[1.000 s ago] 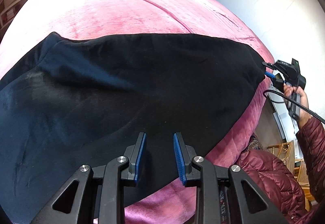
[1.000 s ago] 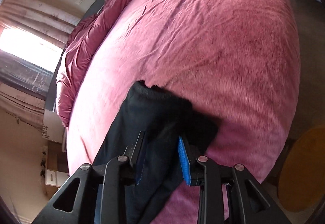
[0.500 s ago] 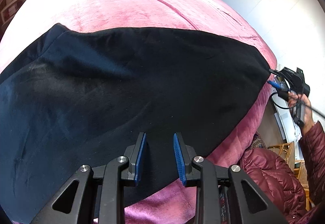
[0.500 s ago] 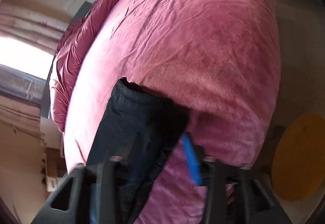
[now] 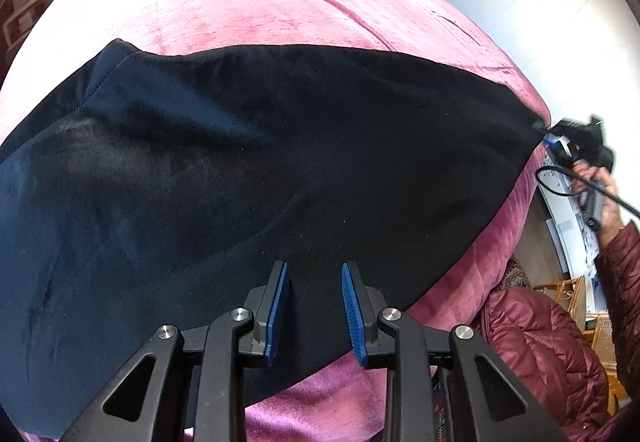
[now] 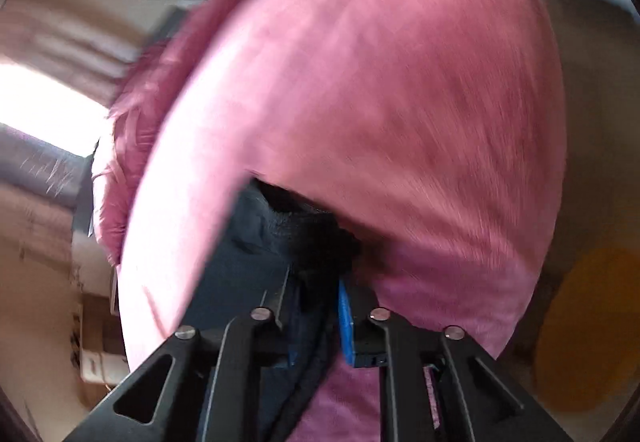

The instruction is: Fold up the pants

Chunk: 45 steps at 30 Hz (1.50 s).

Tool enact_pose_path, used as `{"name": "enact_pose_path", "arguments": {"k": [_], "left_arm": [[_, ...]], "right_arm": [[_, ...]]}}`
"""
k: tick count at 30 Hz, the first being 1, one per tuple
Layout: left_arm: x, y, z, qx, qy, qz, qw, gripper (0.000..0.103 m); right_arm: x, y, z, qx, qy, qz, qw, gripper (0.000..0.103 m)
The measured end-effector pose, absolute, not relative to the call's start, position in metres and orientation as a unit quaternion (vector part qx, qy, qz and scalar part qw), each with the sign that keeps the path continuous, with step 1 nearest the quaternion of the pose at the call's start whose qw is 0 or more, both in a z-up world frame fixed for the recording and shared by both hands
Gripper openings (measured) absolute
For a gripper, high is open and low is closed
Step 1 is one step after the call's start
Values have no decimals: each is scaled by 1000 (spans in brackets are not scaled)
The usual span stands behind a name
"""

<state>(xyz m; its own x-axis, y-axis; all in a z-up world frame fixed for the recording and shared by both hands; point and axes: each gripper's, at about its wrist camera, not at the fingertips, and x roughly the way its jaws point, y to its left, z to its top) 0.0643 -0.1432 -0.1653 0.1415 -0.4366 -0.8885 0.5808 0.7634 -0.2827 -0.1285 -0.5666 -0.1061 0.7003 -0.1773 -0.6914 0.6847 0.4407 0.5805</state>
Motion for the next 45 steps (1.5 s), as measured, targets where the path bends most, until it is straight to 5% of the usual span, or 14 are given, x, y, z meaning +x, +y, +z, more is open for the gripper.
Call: {"name": "enact_pose_path", "arguments": {"k": [8, 12, 23, 26, 29, 37, 41, 45], "left_arm": [[70, -144, -169, 53, 570, -341, 745, 28], [72, -139, -168, 42, 569, -342, 746, 28], [70, -114, -164, 14, 559, -339, 756, 28], [69, -105, -161, 9, 552, -337, 763, 28], [67, -95, -157, 0, 547, -332, 769, 28], [74, -64, -159, -23, 551, -302, 777, 28], [76, -43, -152, -37, 538, -287, 792, 31], [85, -19, -145, -62, 528, -259, 806, 32]], "right_arm": [[-127, -575, -155, 477, 332, -307, 753, 21], [-145, -570, -141, 487, 328, -313, 746, 42], [-130, -511, -134, 508, 364, -218, 750, 40], [-121, -509, -140, 501, 380, -230, 743, 17], [-129, -509, -129, 483, 373, -238, 755, 7], [-122, -506, -141, 441, 418, -260, 751, 10], [-125, -499, -118, 393, 436, -286, 758, 32], [-115, -476, -77, 315, 430, -276, 799, 32]]}}
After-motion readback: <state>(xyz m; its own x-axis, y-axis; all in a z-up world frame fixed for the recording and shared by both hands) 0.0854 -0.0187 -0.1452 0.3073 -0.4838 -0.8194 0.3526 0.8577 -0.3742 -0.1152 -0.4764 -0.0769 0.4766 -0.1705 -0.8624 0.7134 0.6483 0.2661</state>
